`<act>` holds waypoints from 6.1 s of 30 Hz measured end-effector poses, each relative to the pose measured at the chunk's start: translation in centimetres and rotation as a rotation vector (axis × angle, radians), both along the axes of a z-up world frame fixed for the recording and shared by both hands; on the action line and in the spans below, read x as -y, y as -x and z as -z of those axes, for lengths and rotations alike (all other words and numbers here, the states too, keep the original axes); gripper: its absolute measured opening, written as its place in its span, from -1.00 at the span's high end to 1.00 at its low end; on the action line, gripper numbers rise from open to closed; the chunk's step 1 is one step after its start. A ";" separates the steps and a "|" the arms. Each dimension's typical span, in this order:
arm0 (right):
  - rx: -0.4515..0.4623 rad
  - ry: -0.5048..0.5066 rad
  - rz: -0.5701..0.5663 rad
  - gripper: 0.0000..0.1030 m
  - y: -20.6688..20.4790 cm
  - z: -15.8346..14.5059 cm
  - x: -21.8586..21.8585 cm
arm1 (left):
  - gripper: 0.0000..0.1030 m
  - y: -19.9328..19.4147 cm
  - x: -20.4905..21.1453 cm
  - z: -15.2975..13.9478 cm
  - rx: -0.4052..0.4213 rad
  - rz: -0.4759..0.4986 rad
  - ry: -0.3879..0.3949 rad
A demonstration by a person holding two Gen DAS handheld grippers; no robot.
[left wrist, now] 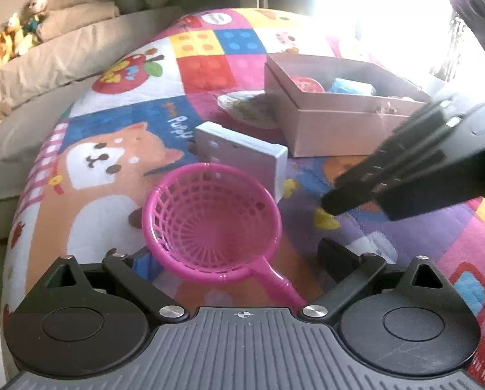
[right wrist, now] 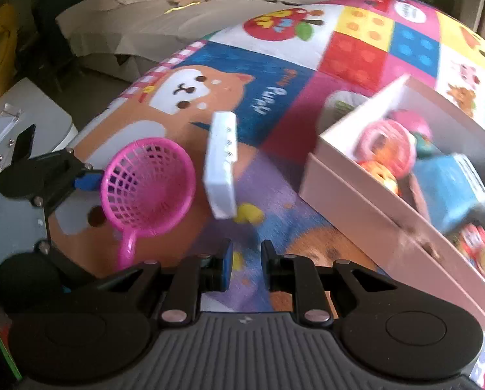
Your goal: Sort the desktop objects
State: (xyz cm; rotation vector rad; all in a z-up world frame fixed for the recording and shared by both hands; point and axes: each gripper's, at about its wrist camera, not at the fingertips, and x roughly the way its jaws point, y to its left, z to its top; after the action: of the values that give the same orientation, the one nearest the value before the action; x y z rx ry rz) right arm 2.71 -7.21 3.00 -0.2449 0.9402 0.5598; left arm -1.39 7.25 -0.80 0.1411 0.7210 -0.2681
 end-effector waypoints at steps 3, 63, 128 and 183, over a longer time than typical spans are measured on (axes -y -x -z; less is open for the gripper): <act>0.006 0.003 0.020 0.64 0.2 0.3 1.3 | -0.97 -0.4 0.4 0.0 -0.006 0.001 0.002; 0.065 -0.169 0.310 -0.07 4.1 -0.7 14.7 | -0.98 -1.2 8.5 -2.3 0.019 0.175 -0.008; 0.242 -0.106 0.265 0.07 6.7 2.6 9.2 | -0.99 1.5 5.0 -1.1 -0.108 0.140 0.103; 0.391 -0.178 0.434 0.07 -4.7 -7.5 17.5 | -0.88 -10.3 5.4 -8.9 0.165 -0.005 0.126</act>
State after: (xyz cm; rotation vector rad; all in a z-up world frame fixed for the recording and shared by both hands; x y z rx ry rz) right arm 7.39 -24.67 10.45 0.0148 0.5347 0.1805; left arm 8.87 1.87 8.12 0.0408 0.5389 -0.2926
